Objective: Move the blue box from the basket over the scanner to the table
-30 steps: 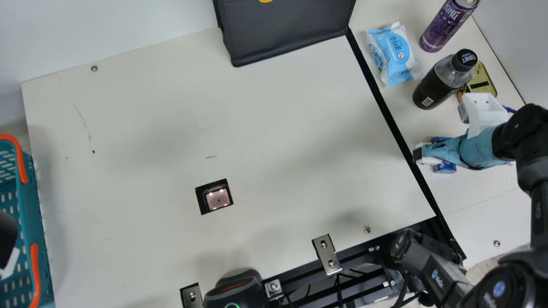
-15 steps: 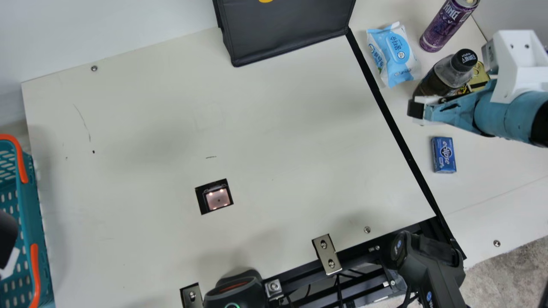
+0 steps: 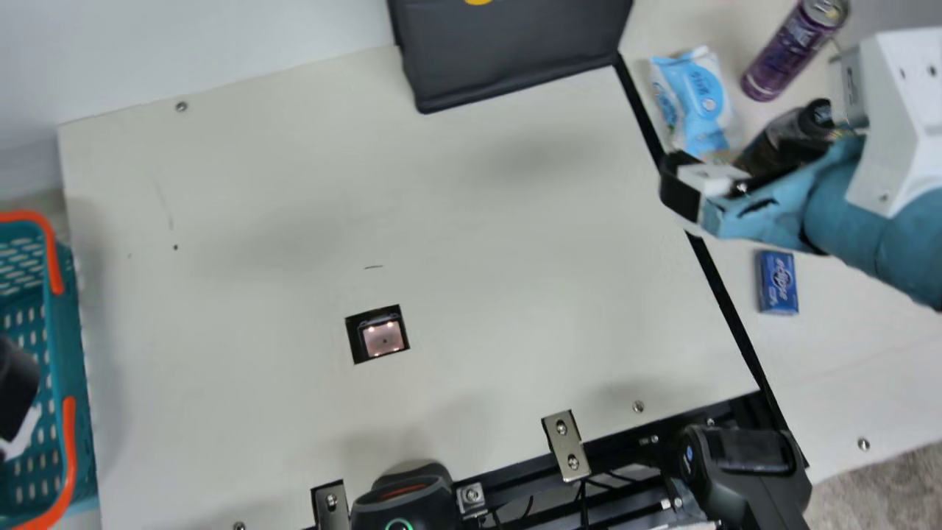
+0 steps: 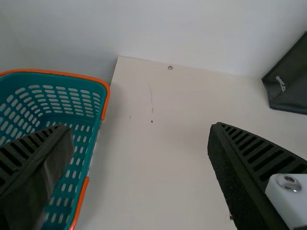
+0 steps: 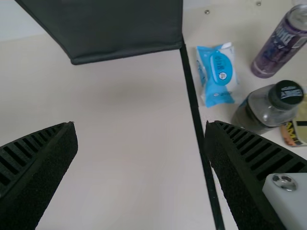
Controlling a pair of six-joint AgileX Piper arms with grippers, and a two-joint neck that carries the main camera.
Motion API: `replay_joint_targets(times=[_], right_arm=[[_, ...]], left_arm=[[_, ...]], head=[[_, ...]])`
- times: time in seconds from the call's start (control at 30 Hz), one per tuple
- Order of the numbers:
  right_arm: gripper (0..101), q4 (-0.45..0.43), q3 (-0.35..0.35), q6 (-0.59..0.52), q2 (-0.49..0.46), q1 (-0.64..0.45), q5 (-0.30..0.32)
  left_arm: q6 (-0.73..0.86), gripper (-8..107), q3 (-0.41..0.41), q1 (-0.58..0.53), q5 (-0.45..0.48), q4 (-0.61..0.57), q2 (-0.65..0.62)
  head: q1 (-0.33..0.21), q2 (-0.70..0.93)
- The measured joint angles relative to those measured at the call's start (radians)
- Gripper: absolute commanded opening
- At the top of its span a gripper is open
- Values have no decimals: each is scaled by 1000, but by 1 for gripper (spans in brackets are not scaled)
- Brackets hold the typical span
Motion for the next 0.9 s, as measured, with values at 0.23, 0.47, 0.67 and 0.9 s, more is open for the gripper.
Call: replay_joint_targets(times=[0.23, 0.47, 0.67, 0.9], right_arm=[[95, -83, 1, 63, -39, 112, -1], [95, -163, 2, 121, -78, 233, -4], [95, -231, 4, 173, -110, 338, -10], [95, -235, 4, 173, -111, 356, -10]], left_arm=[[125, 90, -81, 43, 99, -38, 37], [182, 90, -113, 54, 140, -52, 47], [182, 90, -113, 54, 140, -52, 47], [182, 90, -113, 54, 141, -52, 47]], head=[[-2, 163], [-2, 229], [0, 229], [-2, 230]])
